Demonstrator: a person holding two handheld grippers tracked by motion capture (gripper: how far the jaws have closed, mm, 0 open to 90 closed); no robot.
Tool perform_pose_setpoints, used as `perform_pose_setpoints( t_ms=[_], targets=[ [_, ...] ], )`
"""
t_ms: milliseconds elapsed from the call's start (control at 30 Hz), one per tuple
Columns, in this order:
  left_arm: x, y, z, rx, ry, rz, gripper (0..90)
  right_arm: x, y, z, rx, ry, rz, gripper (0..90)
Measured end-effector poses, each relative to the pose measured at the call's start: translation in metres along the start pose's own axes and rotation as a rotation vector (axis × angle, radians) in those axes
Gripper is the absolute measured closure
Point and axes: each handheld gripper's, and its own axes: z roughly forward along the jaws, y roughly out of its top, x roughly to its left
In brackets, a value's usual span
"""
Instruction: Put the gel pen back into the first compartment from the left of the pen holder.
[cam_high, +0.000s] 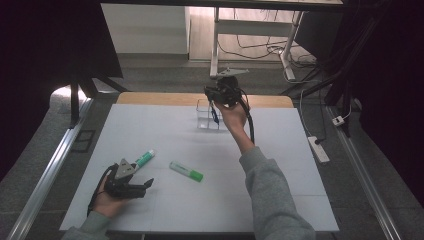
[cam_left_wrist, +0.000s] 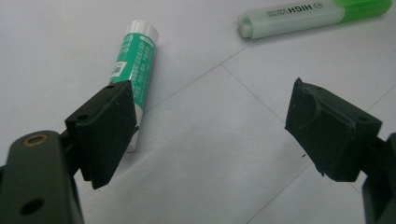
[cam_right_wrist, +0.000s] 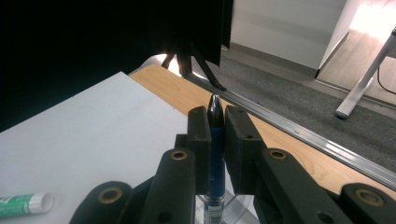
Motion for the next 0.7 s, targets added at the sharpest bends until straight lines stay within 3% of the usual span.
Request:
perform_pose_setpoints(
  t_ms=[700],
  targets=[
    [0.001,-0.001,0.000,0.001,0.002,-0.007,16.0,-0.017,0.016,0.022,-0.109,0.013,0.074,80.6]
  ],
)
